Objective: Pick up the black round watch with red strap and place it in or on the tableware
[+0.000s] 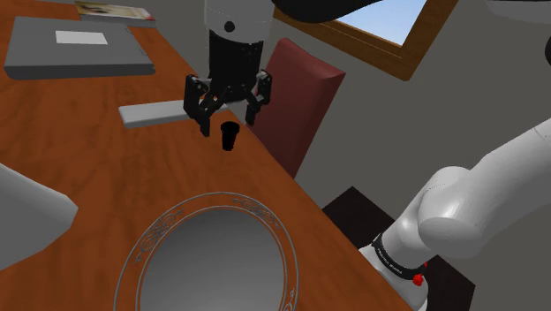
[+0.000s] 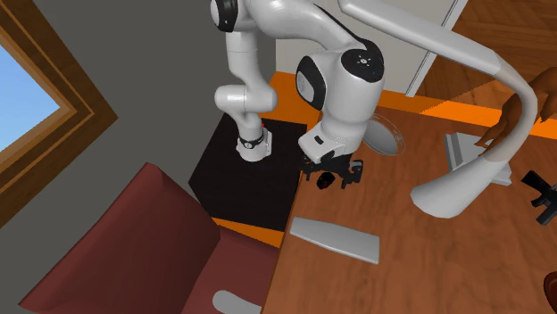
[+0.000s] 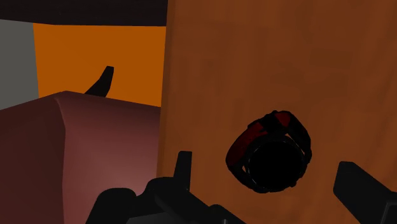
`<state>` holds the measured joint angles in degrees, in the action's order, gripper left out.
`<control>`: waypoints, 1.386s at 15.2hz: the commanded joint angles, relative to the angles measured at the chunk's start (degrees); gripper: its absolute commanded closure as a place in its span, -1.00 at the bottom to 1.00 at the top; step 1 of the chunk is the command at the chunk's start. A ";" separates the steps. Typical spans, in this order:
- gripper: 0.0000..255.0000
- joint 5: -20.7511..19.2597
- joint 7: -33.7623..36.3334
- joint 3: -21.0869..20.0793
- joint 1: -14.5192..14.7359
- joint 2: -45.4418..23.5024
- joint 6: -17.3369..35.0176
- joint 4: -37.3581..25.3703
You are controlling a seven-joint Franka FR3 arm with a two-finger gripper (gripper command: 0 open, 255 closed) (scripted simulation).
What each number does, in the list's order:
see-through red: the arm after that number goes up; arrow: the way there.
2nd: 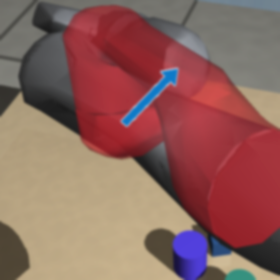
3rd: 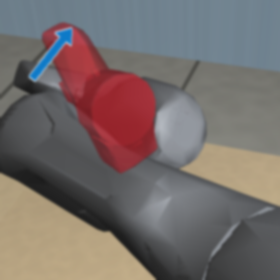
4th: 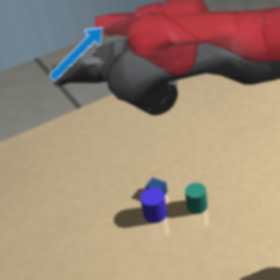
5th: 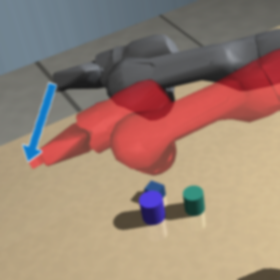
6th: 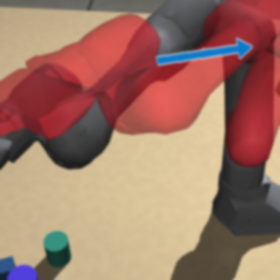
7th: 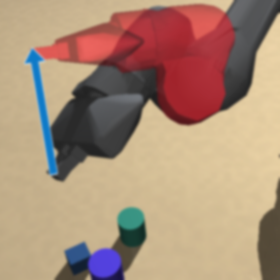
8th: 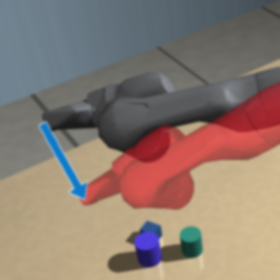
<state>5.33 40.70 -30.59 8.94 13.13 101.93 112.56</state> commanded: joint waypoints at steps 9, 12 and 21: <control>1.00 0.00 0.01 -0.01 0.00 -0.01 0.02 0.01; 1.00 -0.07 0.01 0.09 -0.06 -0.04 -1.53 -1.57; 1.00 -0.66 0.34 0.23 -0.35 -1.03 -8.50 -9.43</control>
<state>4.77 41.02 -30.45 8.69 12.25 94.30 104.37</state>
